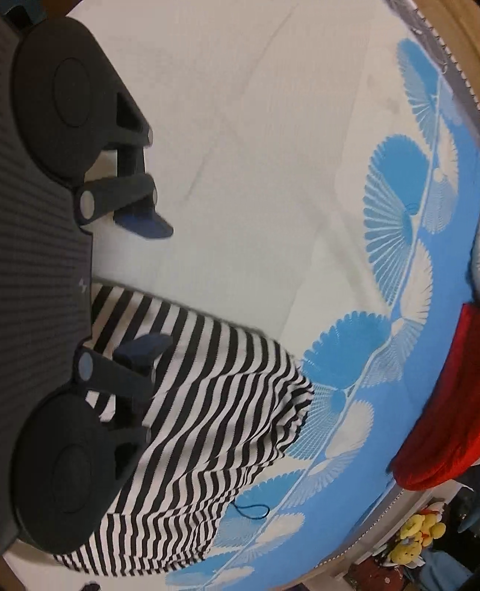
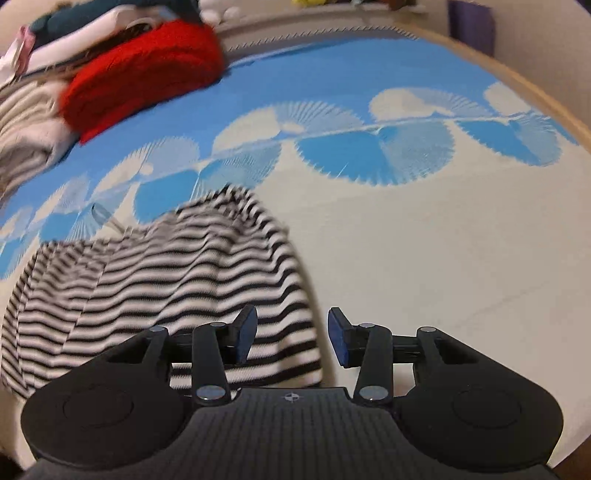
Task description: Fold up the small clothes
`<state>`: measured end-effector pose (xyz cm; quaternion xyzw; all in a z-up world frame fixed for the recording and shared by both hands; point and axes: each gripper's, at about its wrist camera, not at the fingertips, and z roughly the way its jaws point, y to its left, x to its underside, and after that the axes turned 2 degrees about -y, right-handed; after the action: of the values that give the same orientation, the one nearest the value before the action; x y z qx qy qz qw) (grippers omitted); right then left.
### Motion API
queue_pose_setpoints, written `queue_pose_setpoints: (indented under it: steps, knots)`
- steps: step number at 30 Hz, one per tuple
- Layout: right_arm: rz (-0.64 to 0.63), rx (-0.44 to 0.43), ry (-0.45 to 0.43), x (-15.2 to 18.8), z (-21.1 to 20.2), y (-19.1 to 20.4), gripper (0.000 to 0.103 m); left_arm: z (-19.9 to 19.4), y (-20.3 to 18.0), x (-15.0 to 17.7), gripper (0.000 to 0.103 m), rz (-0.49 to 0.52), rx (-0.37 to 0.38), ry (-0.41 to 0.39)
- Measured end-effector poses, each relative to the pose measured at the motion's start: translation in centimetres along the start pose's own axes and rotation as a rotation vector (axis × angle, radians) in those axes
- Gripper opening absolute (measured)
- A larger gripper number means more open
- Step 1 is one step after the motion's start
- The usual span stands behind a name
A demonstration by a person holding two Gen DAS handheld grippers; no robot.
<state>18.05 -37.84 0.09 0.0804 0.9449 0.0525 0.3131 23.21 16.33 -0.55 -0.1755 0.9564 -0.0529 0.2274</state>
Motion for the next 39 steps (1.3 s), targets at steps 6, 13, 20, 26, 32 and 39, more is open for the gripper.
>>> queue_pose_setpoints:
  steps: [6, 13, 20, 26, 32, 39]
  knots:
    - [-0.057, -0.008, 0.097, 0.7, 1.7, 1.0, 0.054, 2.9, -0.3, 0.0, 0.077, 0.006, 0.019, 0.119]
    - [-0.076, 0.005, 0.173, 1.2, 3.5, 1.3, 0.052, 4.8, -1.0, 0.2, 0.018, 0.060, 0.070, 0.193]
    - [-0.045, -0.062, 0.074, 0.3, 1.7, 0.9, 0.004, 2.3, -0.6, -0.5, 0.000, 0.049, 0.084, 0.065]
    - [-0.054, 0.059, 0.158, 1.0, 3.1, 0.1, 0.004, 3.8, -1.0, 0.7, 0.000, 0.123, -0.083, 0.154]
    - [-0.139, 0.107, 0.164, 1.4, 3.6, 1.5, 0.005, 3.6, -1.3, 0.8, 0.008, 0.157, -0.145, 0.136]
    - [-0.185, 0.189, -0.018, 1.0, 0.8, 1.9, 0.040, -0.7, -2.5, 0.3, 0.035, 0.192, -0.002, -0.078]
